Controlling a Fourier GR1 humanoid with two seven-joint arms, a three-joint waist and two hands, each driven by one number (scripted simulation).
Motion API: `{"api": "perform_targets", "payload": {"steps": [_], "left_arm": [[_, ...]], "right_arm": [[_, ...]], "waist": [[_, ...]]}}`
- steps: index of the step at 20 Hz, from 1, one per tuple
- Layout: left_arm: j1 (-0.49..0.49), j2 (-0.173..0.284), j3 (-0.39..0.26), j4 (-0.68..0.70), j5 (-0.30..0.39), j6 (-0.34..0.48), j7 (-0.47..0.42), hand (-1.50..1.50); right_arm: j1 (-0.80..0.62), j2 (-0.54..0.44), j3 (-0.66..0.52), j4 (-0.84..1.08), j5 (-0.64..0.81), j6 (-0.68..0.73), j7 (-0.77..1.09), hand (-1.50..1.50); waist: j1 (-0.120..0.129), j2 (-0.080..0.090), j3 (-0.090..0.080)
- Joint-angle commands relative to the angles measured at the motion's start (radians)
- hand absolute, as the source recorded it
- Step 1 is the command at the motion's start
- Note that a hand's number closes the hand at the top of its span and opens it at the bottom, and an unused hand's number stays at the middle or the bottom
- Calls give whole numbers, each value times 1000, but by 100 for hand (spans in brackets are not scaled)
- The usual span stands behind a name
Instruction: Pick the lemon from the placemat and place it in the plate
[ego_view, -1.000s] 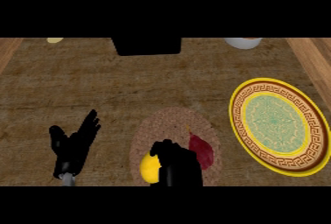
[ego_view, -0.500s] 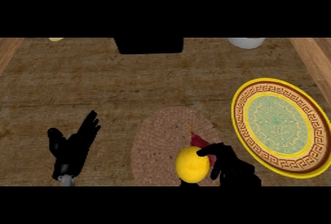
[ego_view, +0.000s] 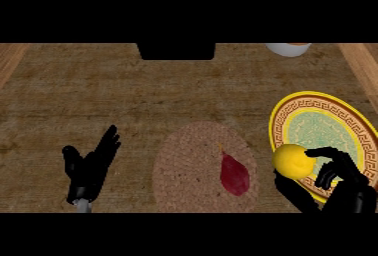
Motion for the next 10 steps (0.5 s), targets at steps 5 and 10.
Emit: {"api": "perform_targets", "payload": {"steps": [5,10], "left_arm": [[-14,-10,-5,23,-8,-5,7,0],[-62,14,26,47,14,-36,33,0]], "right_arm": [[-131,-225,-220,229,-501,-196,-219,150],[-168,-242,-224,469,-798,-259,-542,150]], "waist": [[13,4,-1],[13,4,-1]]}}
